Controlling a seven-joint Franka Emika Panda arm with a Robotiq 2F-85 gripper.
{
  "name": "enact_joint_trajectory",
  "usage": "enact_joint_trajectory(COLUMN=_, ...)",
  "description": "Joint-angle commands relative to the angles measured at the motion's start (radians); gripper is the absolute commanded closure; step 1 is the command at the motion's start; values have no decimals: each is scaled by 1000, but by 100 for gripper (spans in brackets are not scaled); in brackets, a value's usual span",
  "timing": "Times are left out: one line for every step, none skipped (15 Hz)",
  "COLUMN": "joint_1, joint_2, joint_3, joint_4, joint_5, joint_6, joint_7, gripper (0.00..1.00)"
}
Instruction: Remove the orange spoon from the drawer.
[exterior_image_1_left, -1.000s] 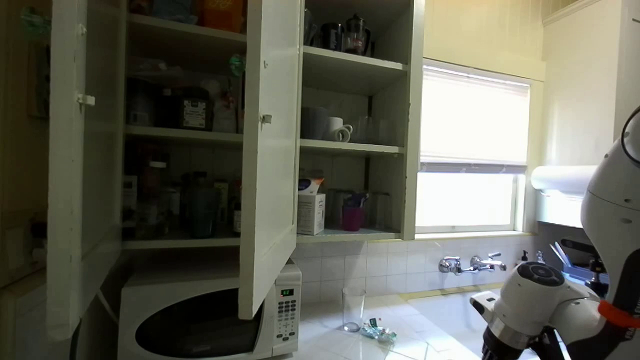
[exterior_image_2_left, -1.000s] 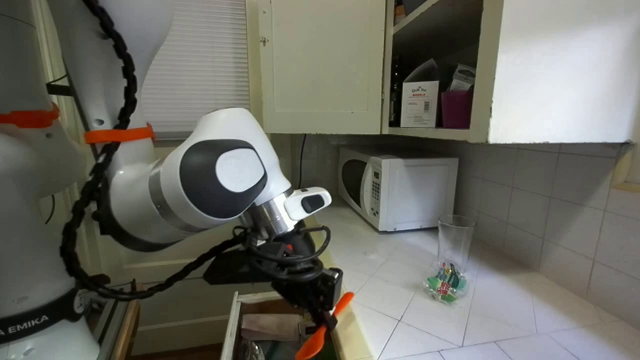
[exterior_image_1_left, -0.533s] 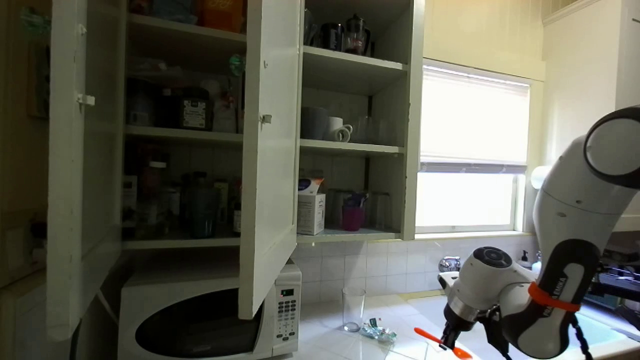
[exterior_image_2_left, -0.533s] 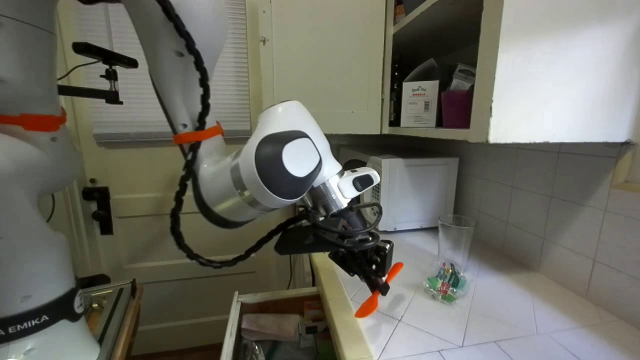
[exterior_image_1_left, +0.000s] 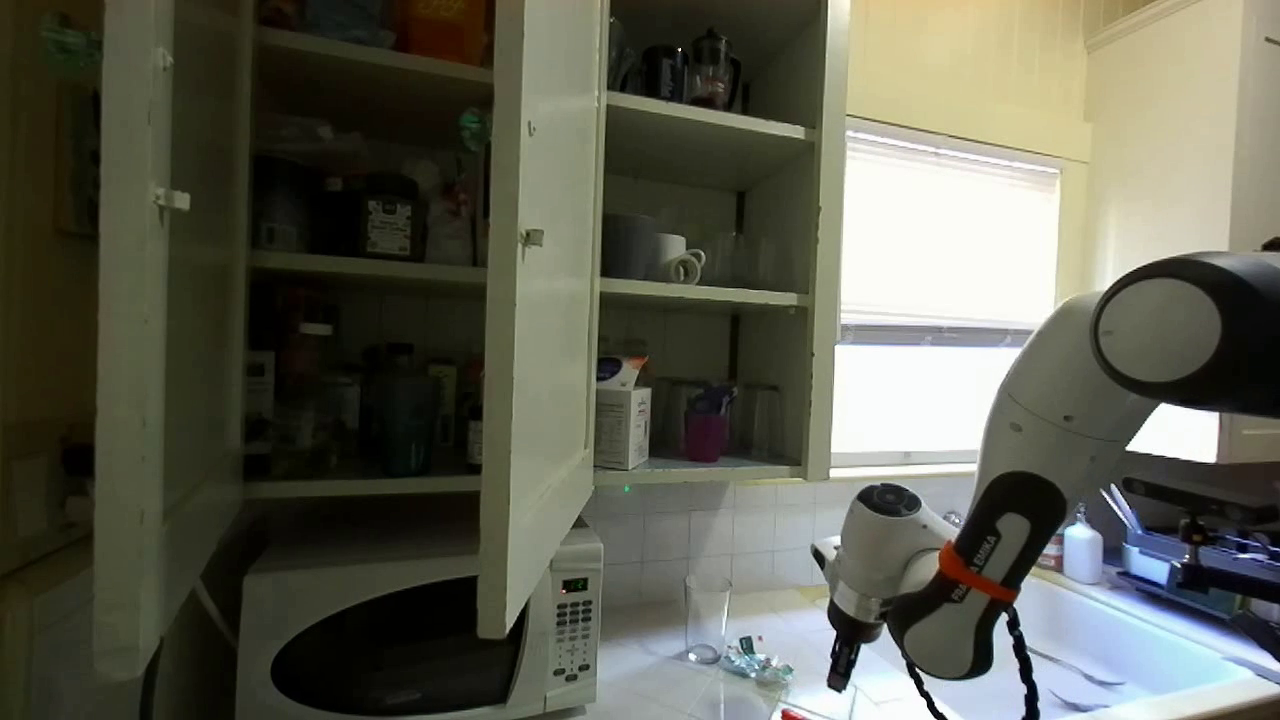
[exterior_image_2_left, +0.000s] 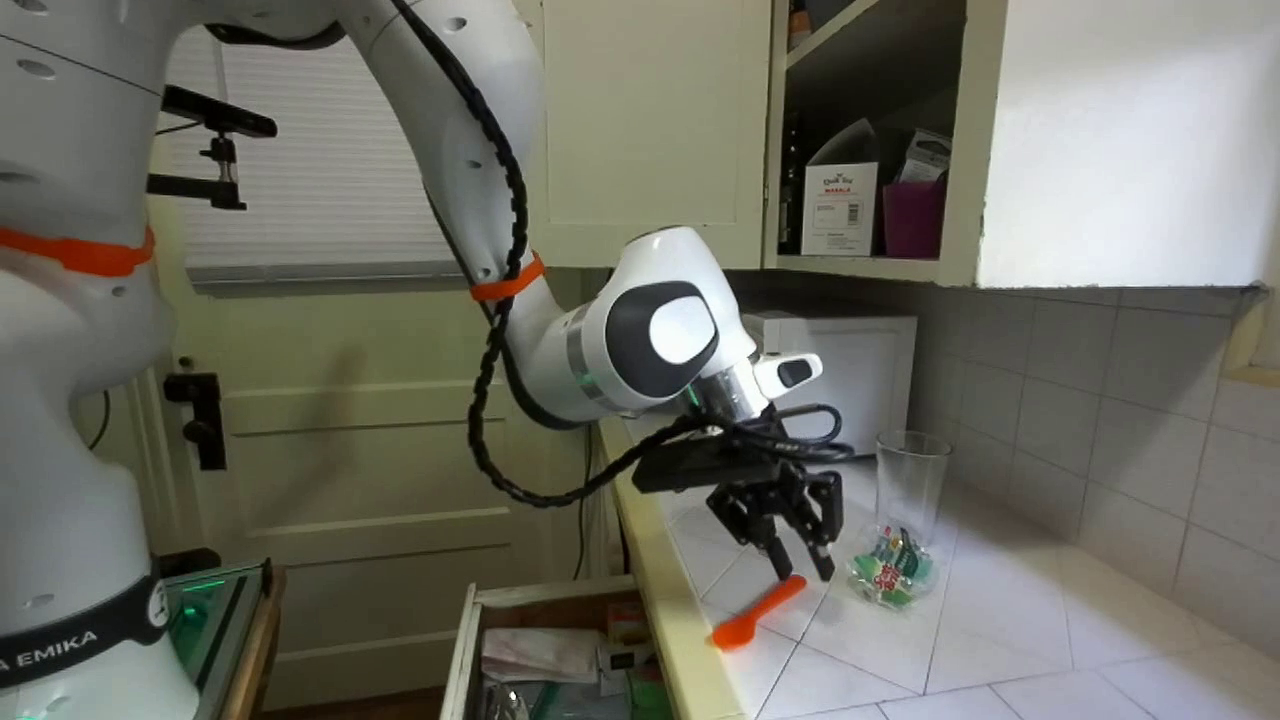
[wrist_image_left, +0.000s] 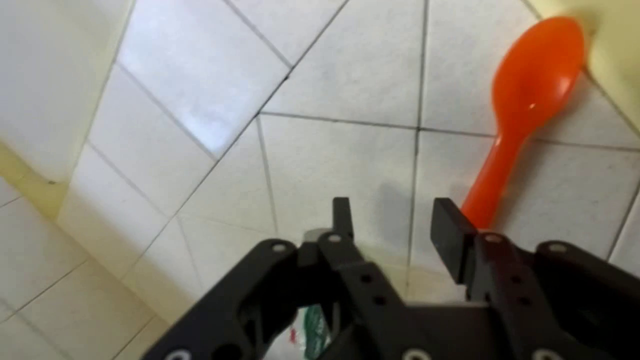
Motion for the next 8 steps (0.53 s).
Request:
enact_joint_trajectory(joint_1=-8, joint_2=-172, joint_3=-2, joint_4=-91, joint_5=0, joint_6=-35, joint_7=-11, gripper=22)
enact_joint_trajectory(joint_1=19, joint_2=-221, joint_3=-25, joint_4=-148, joint_5=66, joint_6=-30, joint_7=-42, gripper=13)
enact_joint_trajectory(joint_1=12, joint_2=-252, joint_3=-10, joint_4=-206, joint_5=118, joint_6=-19, joint_7=-59, gripper=6)
enact_joint_trajectory(joint_1=-27, joint_2=-280, joint_3=42, joint_4=-266, joint_5=187, joint_6=-23, joint_7=-76, gripper=1)
enact_joint_trajectory(joint_1=-26, joint_2=-286, joint_3=65, joint_4=-326, joint_5=287, joint_6=13, joint_7=-122, gripper=0)
enact_joint_trajectory(joint_1=-20, joint_2=-293, joint_3=88, joint_4=-389, joint_5=361, joint_6=63, joint_7=-153, gripper=0)
enact_joint_trajectory(joint_1=-3, joint_2=-309, joint_3=107, joint_4=-457, joint_5=442, joint_6=86, joint_7=-166, gripper=0)
enact_joint_trajectory(joint_1=14, joint_2=-319, joint_3=126, joint_4=-505, joint_5=521, joint_6=93, joint_7=-159, gripper=0)
